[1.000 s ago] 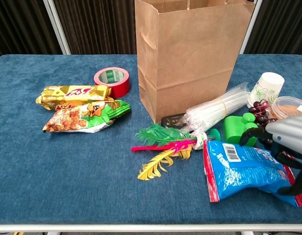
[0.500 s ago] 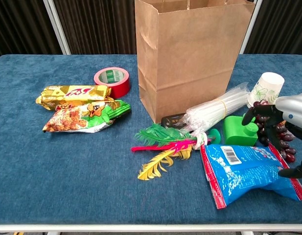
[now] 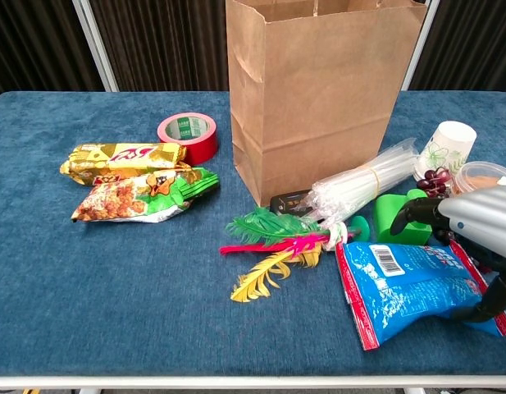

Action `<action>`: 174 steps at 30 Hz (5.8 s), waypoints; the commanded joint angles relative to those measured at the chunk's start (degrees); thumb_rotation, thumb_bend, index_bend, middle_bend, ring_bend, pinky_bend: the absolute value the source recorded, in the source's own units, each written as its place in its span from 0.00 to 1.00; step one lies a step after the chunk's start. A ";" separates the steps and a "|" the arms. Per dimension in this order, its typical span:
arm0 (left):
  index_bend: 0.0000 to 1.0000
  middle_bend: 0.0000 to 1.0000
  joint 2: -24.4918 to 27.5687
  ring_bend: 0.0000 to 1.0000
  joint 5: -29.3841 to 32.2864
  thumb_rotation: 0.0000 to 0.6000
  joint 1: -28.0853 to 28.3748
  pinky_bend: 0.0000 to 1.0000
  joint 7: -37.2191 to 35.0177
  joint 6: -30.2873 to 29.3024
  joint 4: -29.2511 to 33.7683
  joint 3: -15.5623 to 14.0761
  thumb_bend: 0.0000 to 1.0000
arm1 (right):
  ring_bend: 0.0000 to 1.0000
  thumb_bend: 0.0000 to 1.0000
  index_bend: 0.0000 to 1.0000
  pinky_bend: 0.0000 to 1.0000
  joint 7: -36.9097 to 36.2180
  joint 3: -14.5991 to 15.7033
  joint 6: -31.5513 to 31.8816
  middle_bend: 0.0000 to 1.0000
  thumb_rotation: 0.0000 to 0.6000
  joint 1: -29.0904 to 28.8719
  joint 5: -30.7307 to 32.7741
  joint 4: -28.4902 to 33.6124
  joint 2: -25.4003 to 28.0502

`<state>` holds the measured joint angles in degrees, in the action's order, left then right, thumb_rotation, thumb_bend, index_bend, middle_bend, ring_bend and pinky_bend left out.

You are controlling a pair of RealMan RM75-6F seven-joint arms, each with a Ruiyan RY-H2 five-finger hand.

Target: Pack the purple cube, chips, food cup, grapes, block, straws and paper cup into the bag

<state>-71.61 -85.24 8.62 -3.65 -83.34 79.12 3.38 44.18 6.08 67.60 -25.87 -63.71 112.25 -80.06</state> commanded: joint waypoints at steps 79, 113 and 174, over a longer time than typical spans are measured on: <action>0.11 0.09 0.08 0.03 0.36 1.00 0.49 0.20 -0.63 1.73 -1.27 -0.57 0.08 | 0.82 0.18 0.76 0.82 15.53 -35.50 9.66 0.66 1.00 -35.56 11.01 -25.83 -10.25; 0.11 0.09 0.04 0.04 0.31 1.00 0.71 0.20 -0.09 2.06 -1.19 -0.56 0.08 | 0.80 0.00 0.28 0.84 15.18 -30.01 6.24 0.32 1.00 -35.05 16.80 -22.67 -7.95; 0.11 0.09 -0.03 0.03 -1.43 1.00 1.21 0.20 0.59 1.47 0.31 -1.13 0.08 | 0.80 0.00 0.33 0.84 5.71 -10.30 -2.71 0.38 1.00 -13.11 30.57 -4.37 17.20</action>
<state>-71.64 -86.67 9.83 -3.07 -81.86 79.44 2.25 51.04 -5.38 66.45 -39.48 -34.27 108.84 -62.34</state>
